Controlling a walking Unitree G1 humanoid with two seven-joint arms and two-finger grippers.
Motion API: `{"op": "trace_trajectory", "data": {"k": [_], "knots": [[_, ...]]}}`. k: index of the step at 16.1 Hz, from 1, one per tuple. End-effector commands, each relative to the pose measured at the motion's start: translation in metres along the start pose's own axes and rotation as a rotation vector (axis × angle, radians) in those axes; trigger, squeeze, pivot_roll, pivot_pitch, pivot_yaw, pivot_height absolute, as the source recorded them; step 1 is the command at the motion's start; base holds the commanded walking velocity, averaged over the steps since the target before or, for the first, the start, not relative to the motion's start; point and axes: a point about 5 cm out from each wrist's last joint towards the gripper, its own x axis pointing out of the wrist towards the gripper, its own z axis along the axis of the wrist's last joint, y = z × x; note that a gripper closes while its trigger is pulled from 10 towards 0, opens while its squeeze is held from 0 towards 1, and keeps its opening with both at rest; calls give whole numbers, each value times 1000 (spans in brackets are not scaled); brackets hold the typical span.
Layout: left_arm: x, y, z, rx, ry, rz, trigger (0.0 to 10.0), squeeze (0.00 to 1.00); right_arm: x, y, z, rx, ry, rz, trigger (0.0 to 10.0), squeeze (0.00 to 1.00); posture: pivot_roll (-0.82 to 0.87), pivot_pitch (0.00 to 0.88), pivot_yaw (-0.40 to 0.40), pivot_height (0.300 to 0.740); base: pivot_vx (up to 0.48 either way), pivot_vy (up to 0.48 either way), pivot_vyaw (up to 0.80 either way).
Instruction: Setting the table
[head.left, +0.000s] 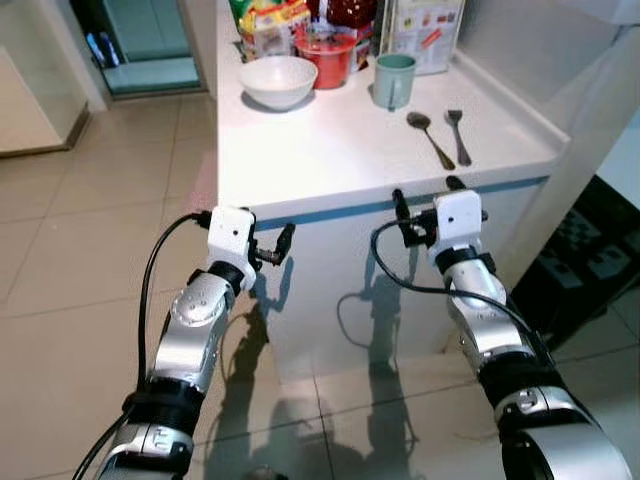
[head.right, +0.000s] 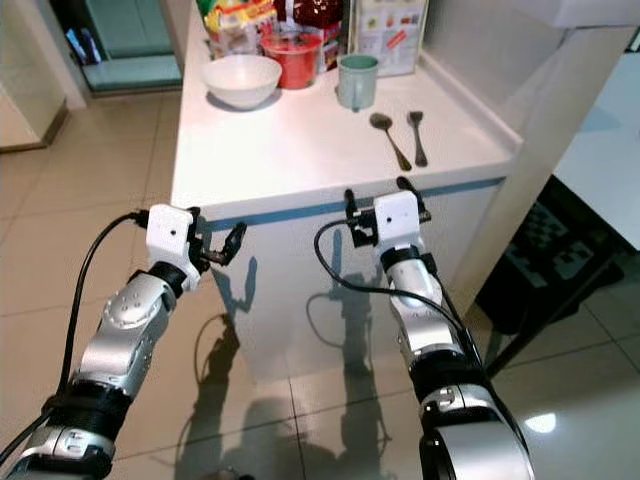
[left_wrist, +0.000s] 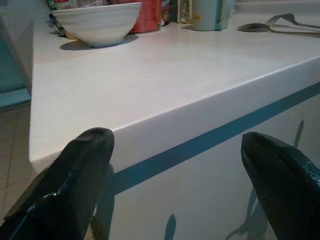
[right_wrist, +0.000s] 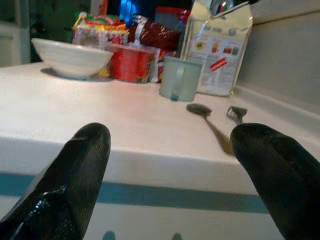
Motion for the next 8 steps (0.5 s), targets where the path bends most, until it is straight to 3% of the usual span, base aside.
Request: {"op": "trace_trajectory", "data": {"k": [1, 4, 8], "knots": [[3, 3, 4, 6, -13, 13, 10000, 0, 6, -6, 11, 7, -44, -34, 10000, 0, -25, 2, 62, 740, 0, 0, 0], [5, 7, 7, 12, -14, 16, 10000, 0, 6, -4, 9, 18, -30, -38, 10000, 0, -19, 0, 66, 740, 0, 0, 0], [4, 9, 7, 24, -15, 13, 10000, 0, 0, 4, -2, 28, 17, -2, 10000, 0, -16, 6, 72, 740, 0, 427, 0]]}}
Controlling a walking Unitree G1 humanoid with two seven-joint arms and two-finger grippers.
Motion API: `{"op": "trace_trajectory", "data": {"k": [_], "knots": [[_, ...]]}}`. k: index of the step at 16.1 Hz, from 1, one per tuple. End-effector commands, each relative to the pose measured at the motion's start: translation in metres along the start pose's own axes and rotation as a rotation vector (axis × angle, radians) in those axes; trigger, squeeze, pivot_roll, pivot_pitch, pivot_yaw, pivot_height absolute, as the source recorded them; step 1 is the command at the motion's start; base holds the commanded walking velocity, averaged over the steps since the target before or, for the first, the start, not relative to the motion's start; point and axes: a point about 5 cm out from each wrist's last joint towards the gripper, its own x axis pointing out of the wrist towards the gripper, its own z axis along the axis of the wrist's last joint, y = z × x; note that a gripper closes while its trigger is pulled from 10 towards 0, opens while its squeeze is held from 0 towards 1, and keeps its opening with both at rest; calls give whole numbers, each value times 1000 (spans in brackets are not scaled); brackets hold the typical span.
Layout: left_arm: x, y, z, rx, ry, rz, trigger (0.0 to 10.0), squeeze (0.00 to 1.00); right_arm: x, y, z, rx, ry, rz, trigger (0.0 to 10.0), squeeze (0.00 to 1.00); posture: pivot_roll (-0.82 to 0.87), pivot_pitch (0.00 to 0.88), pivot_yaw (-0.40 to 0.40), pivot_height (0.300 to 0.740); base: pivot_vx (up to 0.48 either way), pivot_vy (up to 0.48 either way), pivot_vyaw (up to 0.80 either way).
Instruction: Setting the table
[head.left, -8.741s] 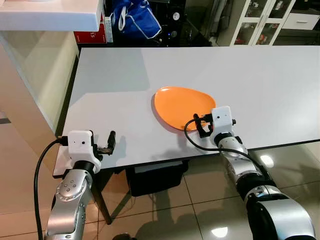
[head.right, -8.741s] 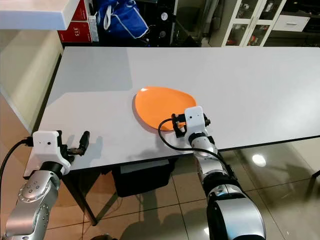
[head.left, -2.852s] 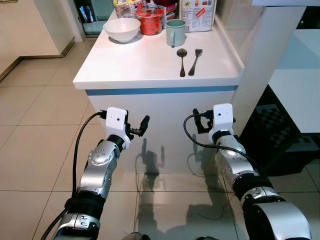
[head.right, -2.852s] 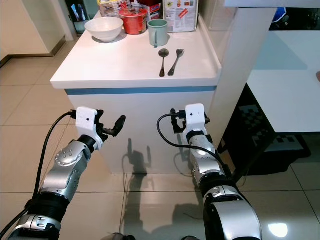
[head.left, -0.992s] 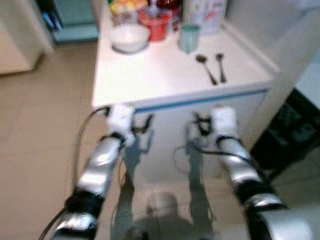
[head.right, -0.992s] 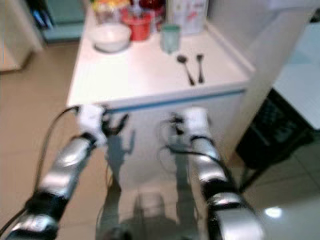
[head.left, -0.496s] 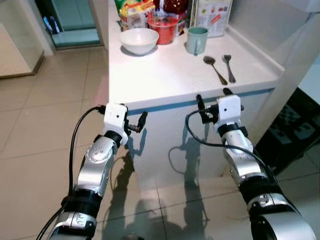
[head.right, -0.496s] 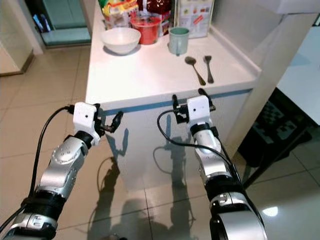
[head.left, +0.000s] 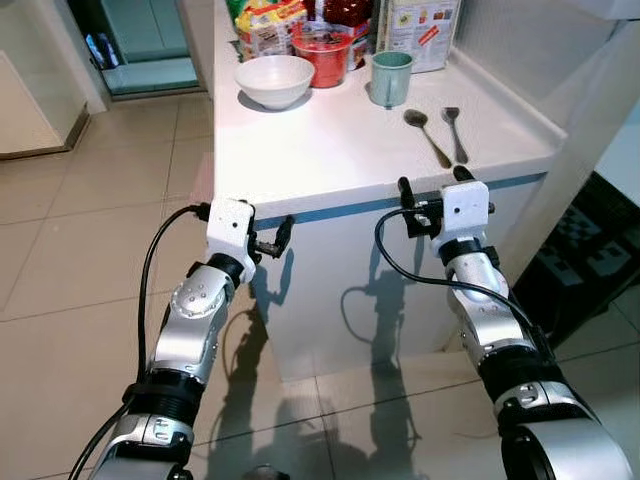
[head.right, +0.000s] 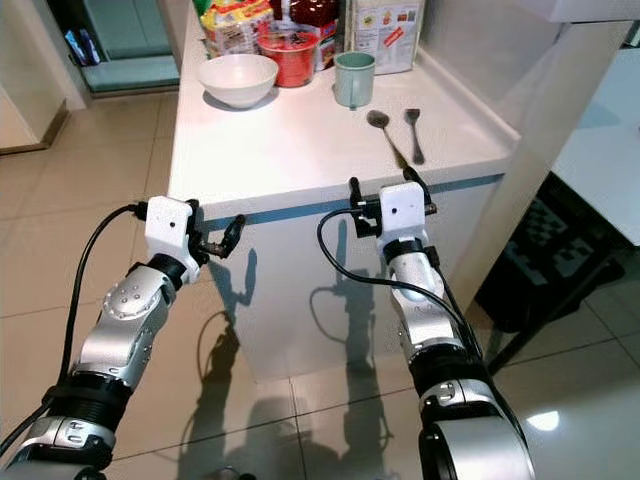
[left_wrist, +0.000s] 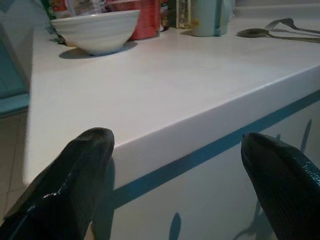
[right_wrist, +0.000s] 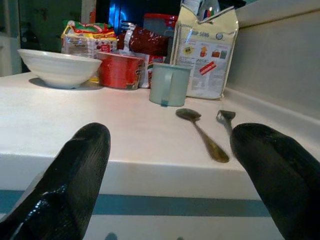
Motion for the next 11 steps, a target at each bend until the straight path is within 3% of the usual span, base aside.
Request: {"op": "trace_trajectory", "data": {"k": [1, 7, 9, 11], "knots": [[-1, 5, 0, 12, 1, 9, 10000, 0, -4, 8, -7, 2, 37, 28, 10000, 0, -17, 8, 72, 740, 0, 480, 0], [-1, 2, 1, 11, -2, -10, 10000, 0, -8, 9, -13, -15, 57, 46, 10000, 0, -18, 17, 74, 740, 0, 469, 0], [0, 2, 2, 11, -8, -15, 10000, 0, -9, 10, -13, -21, 58, 48, 10000, 0, -18, 17, 75, 740, 330, 341, 0], [0, 1, 2, 11, -9, -18, 10000, 0, -9, 10, -13, -18, 54, 49, 10000, 0, -20, 18, 76, 740, 429, 0, 0]]}}
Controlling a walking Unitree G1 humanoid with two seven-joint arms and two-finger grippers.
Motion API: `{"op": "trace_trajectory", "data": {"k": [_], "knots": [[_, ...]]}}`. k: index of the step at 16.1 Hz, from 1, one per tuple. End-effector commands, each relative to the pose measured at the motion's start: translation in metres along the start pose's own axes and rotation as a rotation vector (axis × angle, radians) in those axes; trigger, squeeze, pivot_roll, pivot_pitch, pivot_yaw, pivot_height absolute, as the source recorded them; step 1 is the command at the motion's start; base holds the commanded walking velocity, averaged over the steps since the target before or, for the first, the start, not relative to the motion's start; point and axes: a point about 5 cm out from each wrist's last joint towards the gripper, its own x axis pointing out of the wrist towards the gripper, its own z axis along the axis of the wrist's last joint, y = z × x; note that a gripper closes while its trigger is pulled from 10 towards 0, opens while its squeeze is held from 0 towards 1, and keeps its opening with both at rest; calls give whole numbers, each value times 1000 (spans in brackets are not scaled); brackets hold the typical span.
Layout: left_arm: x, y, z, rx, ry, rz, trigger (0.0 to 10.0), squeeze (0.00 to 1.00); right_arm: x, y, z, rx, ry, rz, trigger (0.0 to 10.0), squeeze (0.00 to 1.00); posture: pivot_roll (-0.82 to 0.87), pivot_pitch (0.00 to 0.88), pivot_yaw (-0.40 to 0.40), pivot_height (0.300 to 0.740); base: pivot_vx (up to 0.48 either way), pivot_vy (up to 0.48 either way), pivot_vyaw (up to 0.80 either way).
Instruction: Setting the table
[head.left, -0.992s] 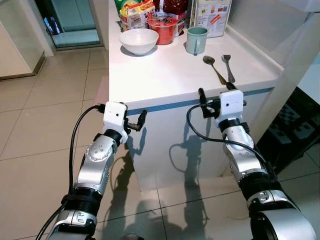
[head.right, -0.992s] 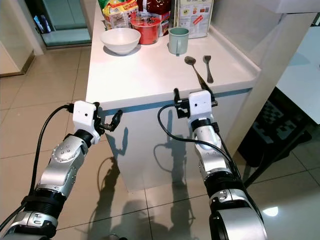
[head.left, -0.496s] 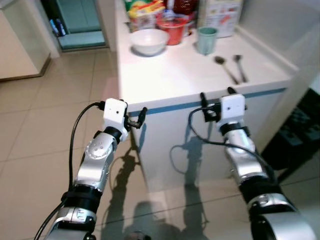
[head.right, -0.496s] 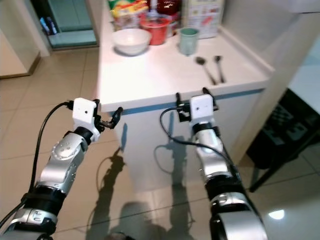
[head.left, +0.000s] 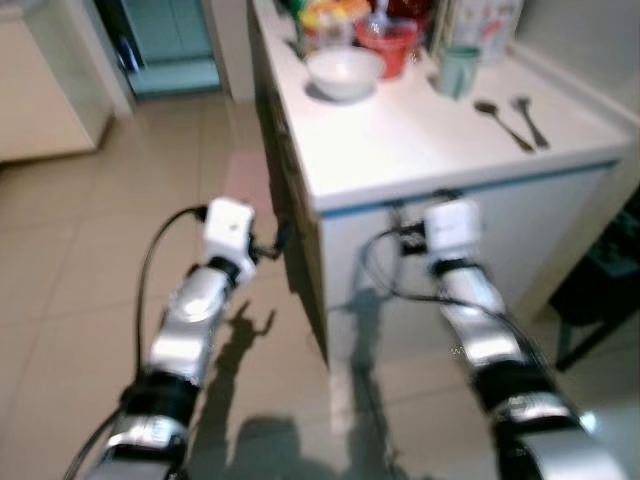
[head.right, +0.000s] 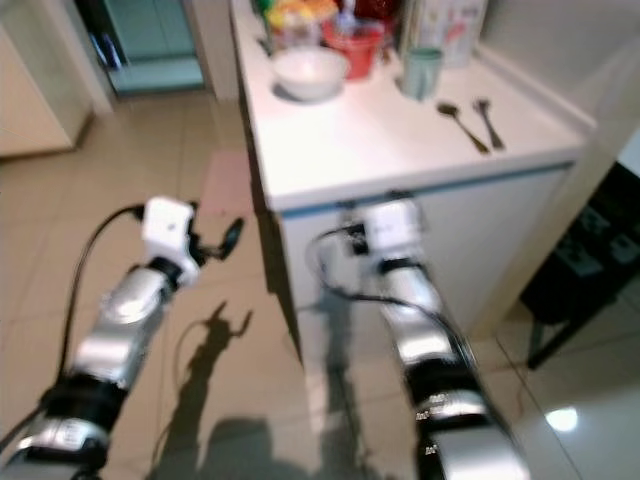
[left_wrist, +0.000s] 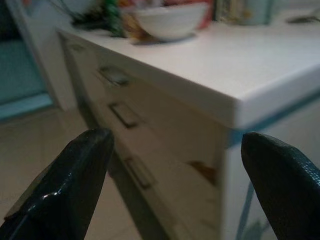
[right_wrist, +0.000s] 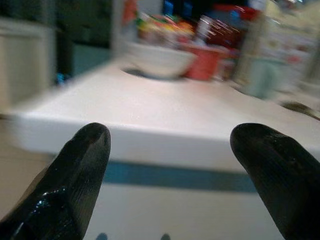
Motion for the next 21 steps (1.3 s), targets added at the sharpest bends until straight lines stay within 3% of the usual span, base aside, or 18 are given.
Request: {"op": "trace_trajectory", "data": {"k": [1, 7, 10, 18, 21], "knots": [[4, -5, 5, 3, -19, -16, 10000, 0, 1, -14, 1, -25, 4, -25, 10000, 0, -20, 19, 76, 740, 458, 0, 0], [6, -11, 6, 5, -18, -43, 10000, 0, 1, -14, 0, -45, 14, -14, 10000, 0, -25, 23, 72, 740, 480, 0, -789], [7, -9, 7, 16, -27, -9, 10000, 0, 1, -13, -1, -42, 19, -5, 10000, 0, -22, 22, 71, 740, 450, 0, 0], [8, -8, 6, 0, -27, 15, 10000, 0, 1, -10, -1, -45, 17, -4, 10000, 0, -16, 18, 72, 740, 0, 0, 0], [8, -9, 6, -1, -19, 12, 10000, 0, 0, -10, -2, -46, 21, -6, 10000, 0, -17, 16, 75, 740, 0, 351, 0]]}}
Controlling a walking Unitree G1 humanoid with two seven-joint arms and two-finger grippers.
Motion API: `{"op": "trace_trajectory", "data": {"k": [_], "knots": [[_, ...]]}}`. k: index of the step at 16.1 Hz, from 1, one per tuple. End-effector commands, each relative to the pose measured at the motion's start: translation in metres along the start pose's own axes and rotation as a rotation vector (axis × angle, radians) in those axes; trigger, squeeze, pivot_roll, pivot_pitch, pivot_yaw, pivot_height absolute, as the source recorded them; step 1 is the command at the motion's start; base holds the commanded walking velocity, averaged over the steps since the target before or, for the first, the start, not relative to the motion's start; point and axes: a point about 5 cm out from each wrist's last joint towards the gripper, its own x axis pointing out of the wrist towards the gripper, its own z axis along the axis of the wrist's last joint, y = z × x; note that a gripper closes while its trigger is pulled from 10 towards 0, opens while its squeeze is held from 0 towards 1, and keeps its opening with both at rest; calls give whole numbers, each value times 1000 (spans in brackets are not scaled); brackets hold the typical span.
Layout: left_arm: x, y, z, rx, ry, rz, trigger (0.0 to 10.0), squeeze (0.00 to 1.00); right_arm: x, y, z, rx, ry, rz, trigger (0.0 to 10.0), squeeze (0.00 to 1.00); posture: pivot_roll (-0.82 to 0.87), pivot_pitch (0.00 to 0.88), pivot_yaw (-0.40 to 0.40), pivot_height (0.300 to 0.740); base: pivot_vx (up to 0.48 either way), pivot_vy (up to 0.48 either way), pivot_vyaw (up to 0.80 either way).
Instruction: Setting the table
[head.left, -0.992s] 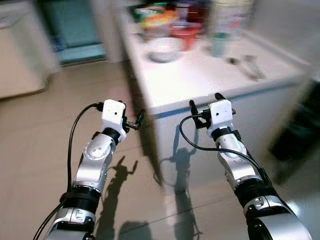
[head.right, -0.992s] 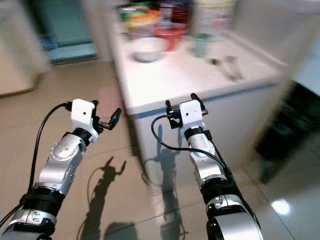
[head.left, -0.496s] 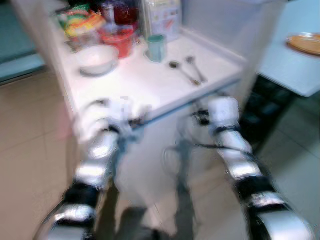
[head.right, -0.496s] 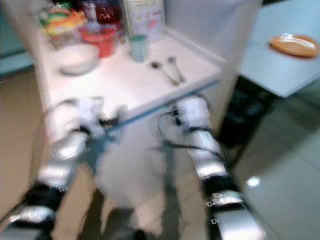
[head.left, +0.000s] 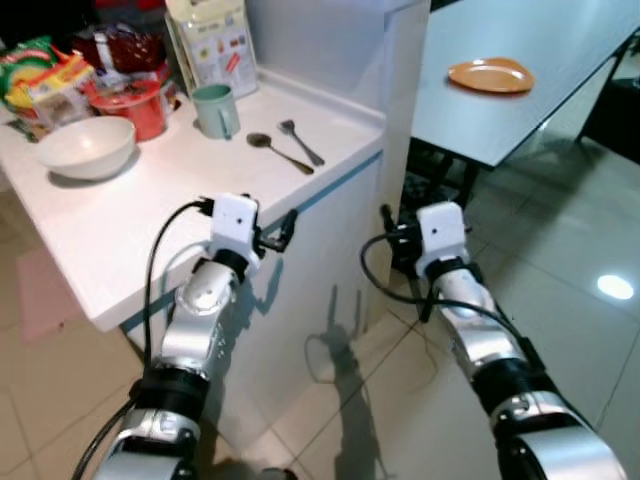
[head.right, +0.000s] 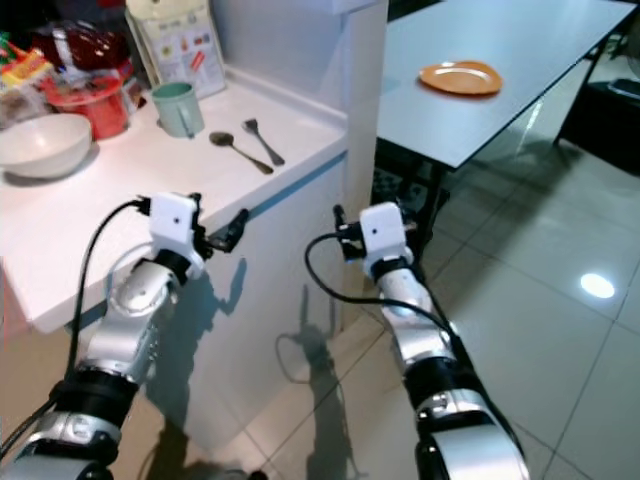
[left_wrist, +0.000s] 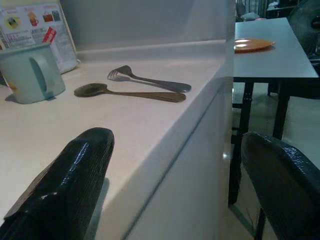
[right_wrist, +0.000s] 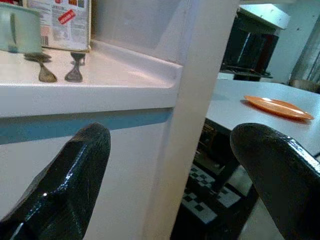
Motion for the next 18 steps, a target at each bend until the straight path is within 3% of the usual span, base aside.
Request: {"op": "trace_trajectory", "data": {"k": [1, 4, 7, 12, 18], "knots": [[-1, 6, -2, 5, 19, 12, 10000, 0, 1, 3, 2, 10, -10, 3, 10000, 0, -19, 13, 77, 740, 0, 465, 0], [-1, 5, 1, 25, -5, 9, 10000, 0, 1, -1, 8, -9, -64, -31, 10000, 0, -20, 12, 77, 740, 0, 466, 0], [0, 10, 7, 26, -44, 44, 10000, 0, 4, -18, 15, -10, -102, -103, 10000, 0, -25, 6, 75, 740, 0, 0, 0], [2, 14, 11, 26, -66, 63, 10000, 0, 3, -10, 15, -17, -113, -91, 10000, 0, -25, 0, 70, 740, 0, 0, 0], [2, 14, 10, 30, -59, 79, 10000, 0, 6, -17, 22, -41, -146, -124, 10000, 0, -20, 1, 68, 740, 0, 0, 0]]}}
